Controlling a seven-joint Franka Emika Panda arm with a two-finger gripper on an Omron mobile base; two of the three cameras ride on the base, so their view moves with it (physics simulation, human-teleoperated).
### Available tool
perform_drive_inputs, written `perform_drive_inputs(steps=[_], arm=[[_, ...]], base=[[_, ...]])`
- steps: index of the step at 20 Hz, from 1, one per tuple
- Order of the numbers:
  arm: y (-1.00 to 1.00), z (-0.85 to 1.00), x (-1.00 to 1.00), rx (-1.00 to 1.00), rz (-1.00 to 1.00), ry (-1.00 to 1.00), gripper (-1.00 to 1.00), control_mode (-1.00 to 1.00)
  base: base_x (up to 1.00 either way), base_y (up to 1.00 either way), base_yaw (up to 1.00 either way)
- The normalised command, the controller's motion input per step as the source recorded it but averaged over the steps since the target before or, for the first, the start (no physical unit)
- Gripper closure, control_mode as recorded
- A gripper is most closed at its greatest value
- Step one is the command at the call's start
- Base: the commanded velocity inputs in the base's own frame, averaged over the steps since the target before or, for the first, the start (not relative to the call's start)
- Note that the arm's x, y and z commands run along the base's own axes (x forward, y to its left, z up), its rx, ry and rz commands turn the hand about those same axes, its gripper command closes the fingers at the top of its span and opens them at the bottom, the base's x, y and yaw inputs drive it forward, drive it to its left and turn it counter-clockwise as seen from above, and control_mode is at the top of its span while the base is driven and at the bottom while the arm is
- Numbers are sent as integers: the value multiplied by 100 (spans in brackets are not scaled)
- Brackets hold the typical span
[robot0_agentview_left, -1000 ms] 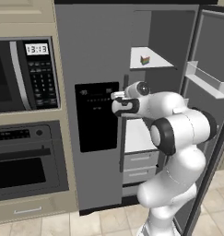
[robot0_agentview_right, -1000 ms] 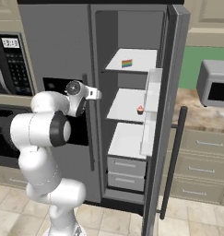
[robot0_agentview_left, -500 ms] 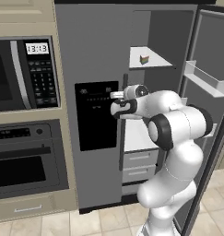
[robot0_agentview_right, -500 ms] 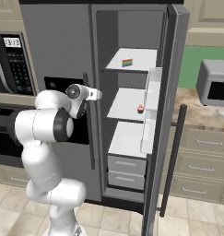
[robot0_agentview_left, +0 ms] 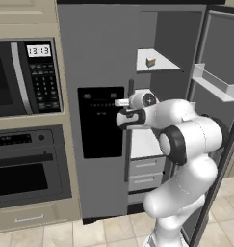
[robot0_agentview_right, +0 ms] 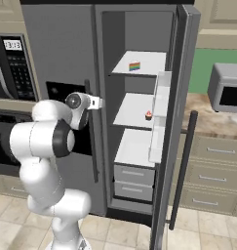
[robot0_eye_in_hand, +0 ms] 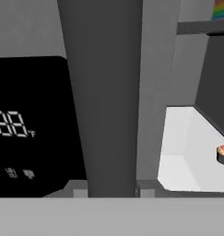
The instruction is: Take the cake and cupcake from the fridge and place them on the empty tray on the dining counter.
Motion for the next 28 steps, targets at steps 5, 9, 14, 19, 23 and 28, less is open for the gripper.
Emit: perform_drive_inputs(steps=[5, 9, 14, 19, 23, 28], arm=[[97, 0, -100, 0, 3, 0, 100, -100], [100, 0, -97, 0, 3, 6, 100, -100], [100, 0, -75, 0, 2, 18, 100, -100], [100, 1, -41, -1, 8, 30, 100, -100], [100, 0, -38, -5, 13, 31, 100, -100], [100, 0, -54, -7, 14, 25, 100, -100]], base=[[0, 0, 0], [0, 0, 0], [0, 0, 0], [0, 0, 0], [0, 0, 0], [0, 0, 0]])
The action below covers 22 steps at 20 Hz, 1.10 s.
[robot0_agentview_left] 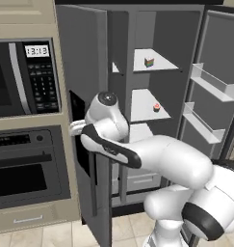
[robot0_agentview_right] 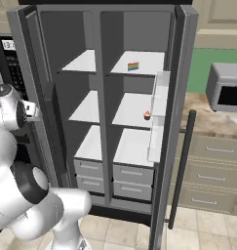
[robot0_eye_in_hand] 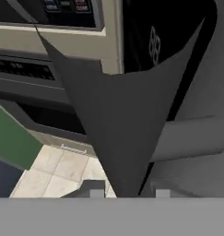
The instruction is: Take the cake and cupcake from the fridge and place them on the empty tray on the dining counter.
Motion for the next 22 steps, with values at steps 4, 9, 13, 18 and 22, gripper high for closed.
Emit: perform_drive_inputs(steps=[4, 9, 13, 18, 22], arm=[[39, 6, -100, -8, 7, -3, -100, -100], [-52, 45, -100, 0, 2, -25, -100, -100], [-78, 10, -80, 0, 0, -25, -100, -100], [-85, 0, 8, 9, 0, -9, -100, -100], [-54, 0, 89, 34, 14, -1, -100, -100]], base=[[0, 0, 0], [0, 0, 0], [0, 0, 0], [0, 0, 0], [0, 0, 0]])
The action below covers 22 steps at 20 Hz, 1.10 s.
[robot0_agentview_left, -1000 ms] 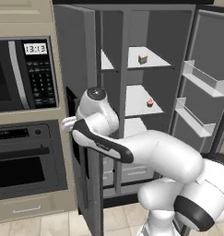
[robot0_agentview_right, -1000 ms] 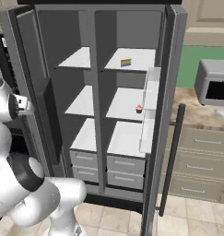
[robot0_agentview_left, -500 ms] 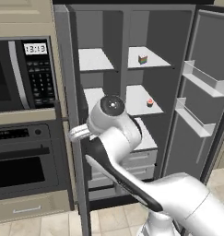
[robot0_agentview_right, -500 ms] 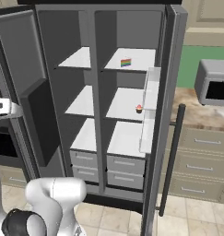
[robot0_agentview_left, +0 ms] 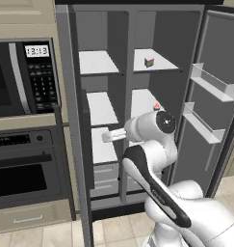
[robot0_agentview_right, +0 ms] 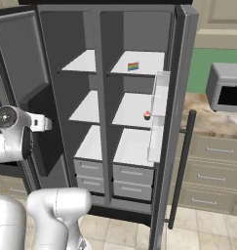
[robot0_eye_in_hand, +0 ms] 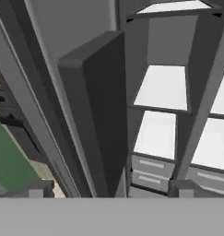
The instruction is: Take the cake and cupcake from the fridge and place them on the empty tray on the dining counter.
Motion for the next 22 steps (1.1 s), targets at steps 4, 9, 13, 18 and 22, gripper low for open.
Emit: perform_drive_inputs(steps=[4, 9, 13, 18, 22], arm=[[-1, 0, 64, 25, 41, -31, -100, -100], [19, -28, 83, 2, 28, -24, -100, -100], [3, -15, 100, 3, 0, 1, -100, -100], [49, -27, 100, 1, 8, 1, -100, -100], [86, -48, 98, 0, 19, 5, -100, -100]], base=[[0, 0, 0], [0, 0, 0], [0, 0, 0], [0, 0, 0], [0, 0, 0]])
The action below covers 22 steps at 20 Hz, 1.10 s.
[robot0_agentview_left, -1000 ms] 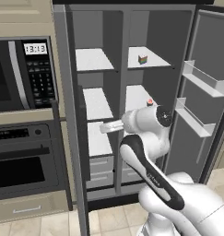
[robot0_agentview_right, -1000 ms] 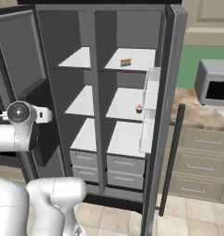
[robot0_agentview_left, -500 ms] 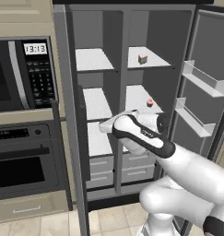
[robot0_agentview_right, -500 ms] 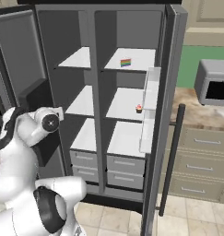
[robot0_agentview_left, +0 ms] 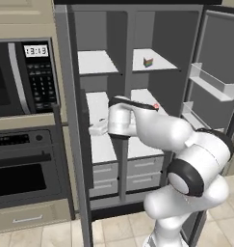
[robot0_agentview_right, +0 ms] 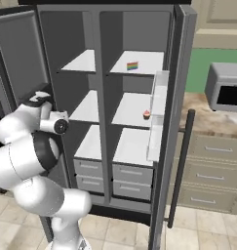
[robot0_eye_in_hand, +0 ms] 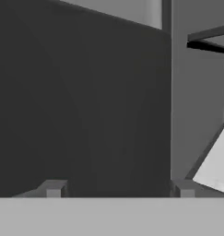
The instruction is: Take the cake and cupcake from the fridge and place them on the empty tray on the dining counter.
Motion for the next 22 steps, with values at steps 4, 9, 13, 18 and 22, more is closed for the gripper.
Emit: perform_drive_inputs(steps=[4, 9, 13, 18, 22], arm=[[100, -83, 48, 0, 27, -3, -100, -100], [100, -83, 5, -4, 31, -9, -100, -100], [31, 12, -49, -15, -3, -23, -100, -100], [0, 82, -98, -13, -23, -27, -100, -100], [-22, 85, -72, -11, -32, -21, -100, -100]], base=[[0, 0, 0], [0, 0, 0], [0, 0, 0], [0, 0, 0], [0, 0, 0]])
